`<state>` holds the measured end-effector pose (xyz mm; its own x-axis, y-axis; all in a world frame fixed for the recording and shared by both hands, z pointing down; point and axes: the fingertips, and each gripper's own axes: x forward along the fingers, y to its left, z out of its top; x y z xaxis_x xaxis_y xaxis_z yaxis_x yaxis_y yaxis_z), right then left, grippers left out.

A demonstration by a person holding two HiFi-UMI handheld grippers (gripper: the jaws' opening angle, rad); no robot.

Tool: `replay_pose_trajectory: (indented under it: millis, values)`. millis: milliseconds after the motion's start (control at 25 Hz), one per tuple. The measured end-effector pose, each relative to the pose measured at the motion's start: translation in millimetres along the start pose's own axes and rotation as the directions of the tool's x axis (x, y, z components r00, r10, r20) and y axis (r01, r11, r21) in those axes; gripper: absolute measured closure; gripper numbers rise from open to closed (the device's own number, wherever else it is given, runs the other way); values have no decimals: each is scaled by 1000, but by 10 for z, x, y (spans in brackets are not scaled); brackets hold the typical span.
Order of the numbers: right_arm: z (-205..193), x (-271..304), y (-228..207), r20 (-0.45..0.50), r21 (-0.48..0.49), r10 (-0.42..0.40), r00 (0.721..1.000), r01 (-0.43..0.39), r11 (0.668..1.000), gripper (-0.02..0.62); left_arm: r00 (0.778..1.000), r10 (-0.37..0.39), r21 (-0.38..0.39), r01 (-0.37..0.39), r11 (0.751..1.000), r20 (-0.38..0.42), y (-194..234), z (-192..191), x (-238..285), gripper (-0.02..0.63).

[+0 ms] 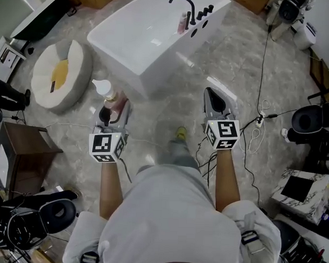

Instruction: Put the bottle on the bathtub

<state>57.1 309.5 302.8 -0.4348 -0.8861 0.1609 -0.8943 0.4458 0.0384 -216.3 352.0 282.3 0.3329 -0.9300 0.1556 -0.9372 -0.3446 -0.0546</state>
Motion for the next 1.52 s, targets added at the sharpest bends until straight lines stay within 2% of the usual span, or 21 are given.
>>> replay_pose_trajectory:
  millis: [400,680,1120,1520]
  values:
    - [-47,1389,-1331,-47,24,68,997,-67,997,591,998,31,-36,-34,999,-63,52,86,1846,388]
    - [-6,2019,-2060,-60,22,94,994,-93,995,592,995,63,-28,-66,997,-78,32,238,2715,388]
    - [-127,2703,-2289,-92,43,130,987,-127,991,592,998,10,-37,-13,999,-63,263,241,3604,388]
    - [-455,3973,-2567,-186,66,62,981,-50,997,591,986,-113,-38,110,993,-123,898,-206,4974,388]
